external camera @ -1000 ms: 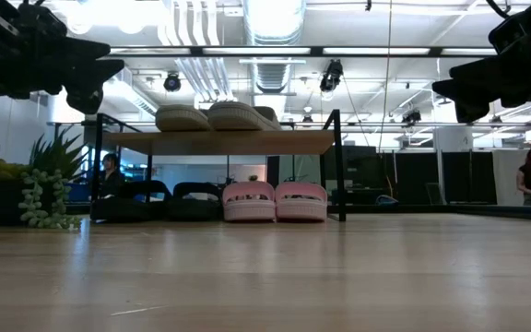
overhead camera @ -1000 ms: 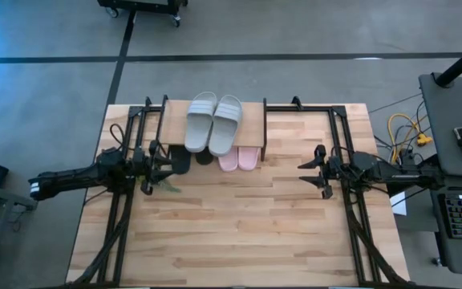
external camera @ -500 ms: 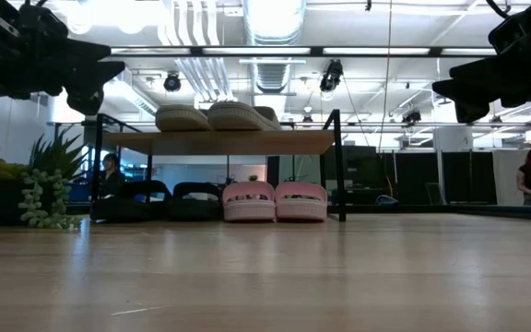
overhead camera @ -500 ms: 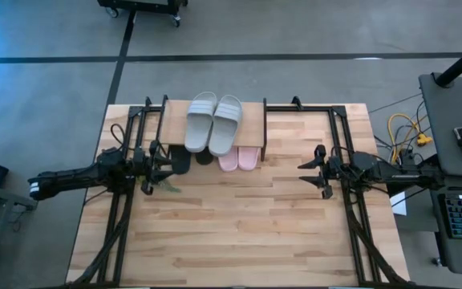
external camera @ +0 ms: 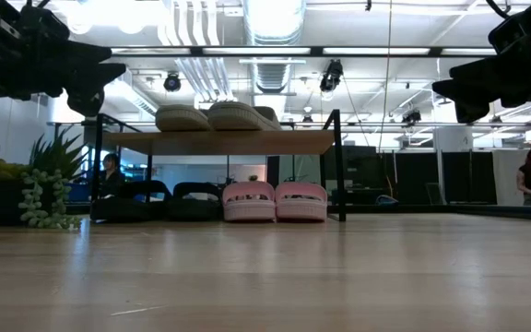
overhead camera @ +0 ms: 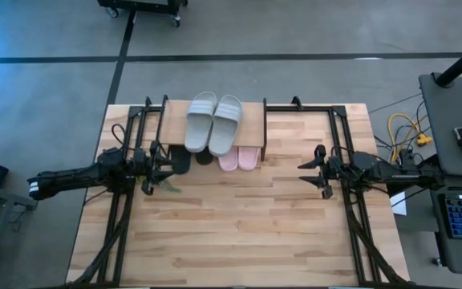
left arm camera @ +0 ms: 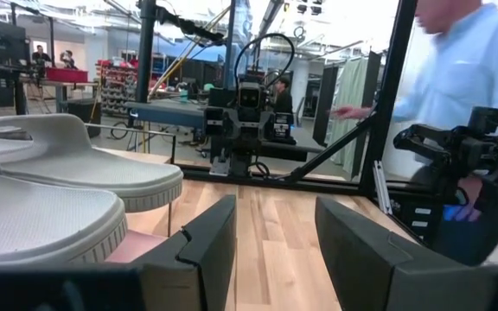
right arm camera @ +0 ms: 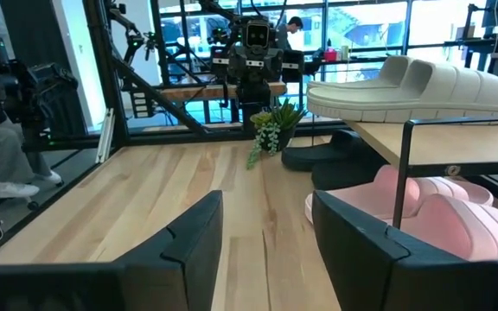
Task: Pick and place slides into the shelf
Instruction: Return to Home Position
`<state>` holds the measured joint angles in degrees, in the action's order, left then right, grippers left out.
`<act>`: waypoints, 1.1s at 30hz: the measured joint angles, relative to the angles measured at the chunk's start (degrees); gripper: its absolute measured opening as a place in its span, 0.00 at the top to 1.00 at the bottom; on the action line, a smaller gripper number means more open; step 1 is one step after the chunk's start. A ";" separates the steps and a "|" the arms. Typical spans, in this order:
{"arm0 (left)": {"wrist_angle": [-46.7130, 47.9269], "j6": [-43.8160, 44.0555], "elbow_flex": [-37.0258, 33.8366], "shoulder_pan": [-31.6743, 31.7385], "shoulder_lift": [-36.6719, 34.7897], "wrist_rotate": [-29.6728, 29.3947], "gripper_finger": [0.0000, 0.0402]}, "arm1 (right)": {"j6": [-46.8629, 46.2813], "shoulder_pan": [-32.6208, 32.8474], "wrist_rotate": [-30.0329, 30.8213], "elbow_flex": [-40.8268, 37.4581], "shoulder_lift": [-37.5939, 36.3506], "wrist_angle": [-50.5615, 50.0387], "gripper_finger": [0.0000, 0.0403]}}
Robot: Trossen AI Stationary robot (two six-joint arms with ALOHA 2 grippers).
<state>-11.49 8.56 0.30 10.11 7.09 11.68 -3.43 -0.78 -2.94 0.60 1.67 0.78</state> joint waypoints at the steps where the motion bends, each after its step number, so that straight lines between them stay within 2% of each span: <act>1: 0.00 0.00 0.00 0.00 0.03 0.02 0.64 | -0.01 0.00 0.00 0.00 0.00 0.00 0.58; 33: 0.00 0.00 0.00 -0.02 0.11 0.00 0.64 | -0.01 0.00 0.00 0.00 0.00 0.00 0.59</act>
<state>-11.49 8.56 0.30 10.09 7.20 11.68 -3.44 -0.78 -2.94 0.60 1.67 0.78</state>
